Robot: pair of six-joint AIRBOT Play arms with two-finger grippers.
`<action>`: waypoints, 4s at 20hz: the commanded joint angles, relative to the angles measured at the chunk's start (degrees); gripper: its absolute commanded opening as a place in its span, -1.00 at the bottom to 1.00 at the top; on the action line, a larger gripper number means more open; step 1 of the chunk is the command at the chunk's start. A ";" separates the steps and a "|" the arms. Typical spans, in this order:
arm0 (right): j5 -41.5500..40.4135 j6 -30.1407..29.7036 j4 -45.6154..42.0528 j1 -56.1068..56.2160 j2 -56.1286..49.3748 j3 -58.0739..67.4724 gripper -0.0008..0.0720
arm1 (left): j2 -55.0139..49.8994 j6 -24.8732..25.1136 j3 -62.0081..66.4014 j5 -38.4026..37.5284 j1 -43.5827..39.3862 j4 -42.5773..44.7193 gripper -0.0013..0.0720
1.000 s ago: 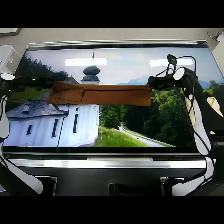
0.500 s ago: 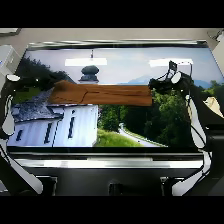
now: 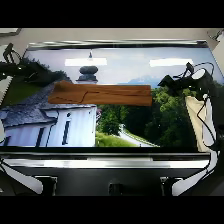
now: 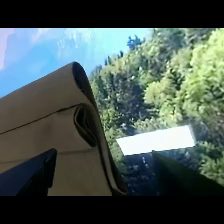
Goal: Fold the clothes and pants, and hang the long-sleeved shirts on hangers.
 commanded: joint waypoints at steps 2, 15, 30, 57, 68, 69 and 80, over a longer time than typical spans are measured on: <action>4.57 -7.67 12.24 -1.40 -5.49 0.28 0.91 | 6.29 -2.25 0.13 -7.45 -2.54 9.01 1.00; -0.59 -8.48 11.08 1.90 -10.34 0.26 0.88 | 7.93 -4.76 0.09 -8.00 -6.25 10.71 1.00; -3.58 -7.17 10.47 6.95 -10.84 1.36 -0.90 | 7.89 -4.76 -2.01 -7.91 -7.93 9.09 0.46; 12.04 8.35 0.74 5.64 22.47 1.33 -0.90 | -19.56 -27.65 -3.32 31.01 -54.69 -22.69 -0.92; -0.92 17.09 4.61 16.20 20.72 1.33 -0.90 | 4.42 -19.87 -3.34 1.33 -29.94 5.88 -0.92; -2.89 18.58 4.20 18.75 19.67 1.33 -0.90 | 6.56 -19.87 -3.34 -0.57 -27.28 7.67 -0.92; -29.88 25.75 10.75 36.48 4.48 1.33 -0.90 | 12.35 -16.90 -3.37 -9.73 -15.13 9.62 -0.91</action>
